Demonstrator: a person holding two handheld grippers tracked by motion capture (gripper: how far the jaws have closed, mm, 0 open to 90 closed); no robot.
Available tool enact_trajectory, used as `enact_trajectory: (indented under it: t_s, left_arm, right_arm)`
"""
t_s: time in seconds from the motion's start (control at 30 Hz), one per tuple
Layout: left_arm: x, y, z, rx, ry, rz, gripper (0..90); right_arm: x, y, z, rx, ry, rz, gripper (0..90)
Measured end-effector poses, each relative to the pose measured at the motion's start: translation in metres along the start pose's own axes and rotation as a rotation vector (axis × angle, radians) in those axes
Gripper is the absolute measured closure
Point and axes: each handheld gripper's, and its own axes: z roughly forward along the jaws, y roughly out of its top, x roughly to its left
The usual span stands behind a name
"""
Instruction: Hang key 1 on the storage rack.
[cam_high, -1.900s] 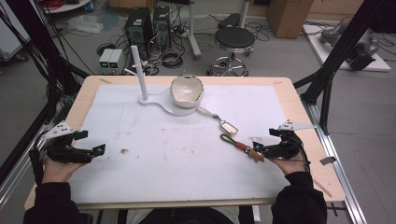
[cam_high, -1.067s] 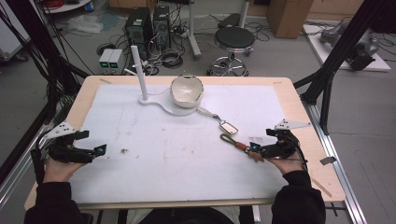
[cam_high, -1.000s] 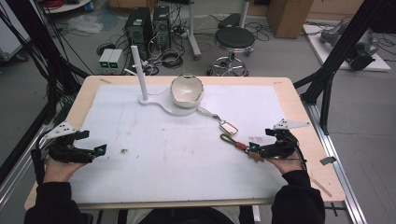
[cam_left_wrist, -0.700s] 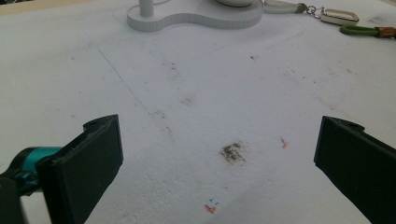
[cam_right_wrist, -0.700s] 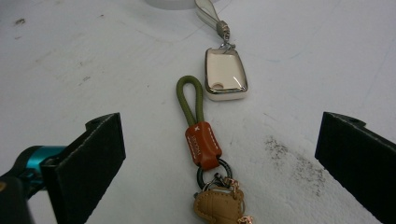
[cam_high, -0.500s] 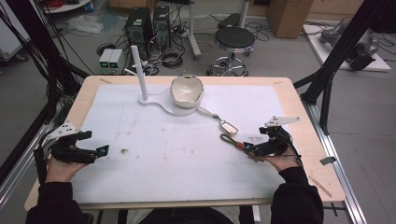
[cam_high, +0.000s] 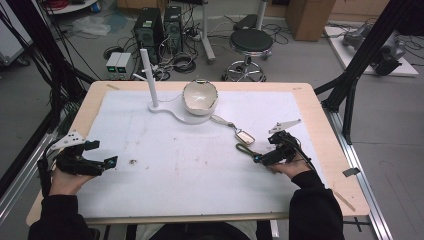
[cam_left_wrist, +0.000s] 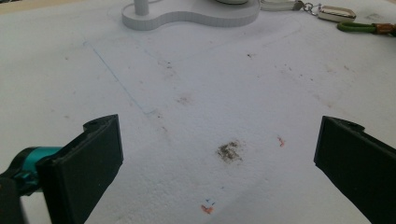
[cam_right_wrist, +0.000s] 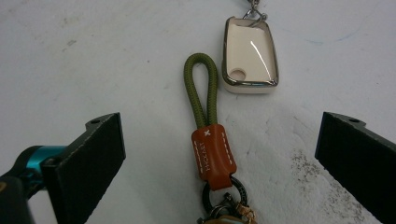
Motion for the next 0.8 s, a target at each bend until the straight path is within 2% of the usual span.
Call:
enact_trajectory:
  t_s: [0.03,0.2,0.23,0.27,0.33,0.37,0.43,0.6,0.63,0.67,0.7,0.73,0.8]
  left_arm:
    - [0.0,0.0,0.0,-0.001,-0.001,-0.001,1.7]
    - [0.0,0.0,0.0,-0.008,0.003,-0.005,1.7]
    - [0.0,0.0,-0.001,-0.008,0.004,0.001,1.7]
    - [0.0,-0.001,0.0,-0.012,0.008,0.005,1.7]
    - [0.001,-0.001,0.0,-0.016,0.008,0.007,1.7]
    - [0.0,-0.001,0.0,-0.018,0.01,0.008,1.7]
    - [0.0,-0.001,0.0,-0.018,0.009,0.009,1.7]
    - [0.0,-0.001,0.0,-0.014,0.008,0.01,1.7]
    - [0.0,-0.001,0.0,-0.016,0.008,0.011,1.7]
    - [0.0,-0.001,0.0,-0.017,0.008,0.012,1.7]
    - [0.0,-0.001,0.0,-0.017,0.008,0.012,1.7]
    - [0.001,-0.001,0.0,-0.016,0.008,0.014,1.7]
    - [0.001,-0.001,0.0,-0.016,0.008,0.013,1.7]
  right_arm:
    - [-0.002,0.002,0.004,0.021,0.002,-0.003,1.0]
    - [-0.007,0.006,0.009,0.06,0.019,-0.004,5.8]
    - [-0.009,0.005,0.011,0.063,0.029,-0.012,11.0]
    - [-0.009,0.005,0.011,0.063,0.029,-0.012,11.0]
    - [-0.013,0.004,0.013,0.085,0.055,-0.019,20.6]
    - [-0.013,0.004,0.013,0.085,0.055,-0.019,20.6]
    - [-0.014,0.003,0.016,0.099,0.064,-0.028,26.5]
    - [-0.012,0.003,0.019,0.121,0.064,-0.044,35.2]
    - [-0.012,0.003,0.02,0.124,0.062,-0.053,38.5]
    - [-0.01,0.003,0.022,0.133,0.05,-0.067,46.9]
    - [-0.01,0.003,0.022,0.141,0.052,-0.068,50.8]
    - [-0.01,0.003,0.022,0.141,0.052,-0.068,50.8]
    - [-0.009,0.002,0.024,0.147,0.053,-0.075,57.3]
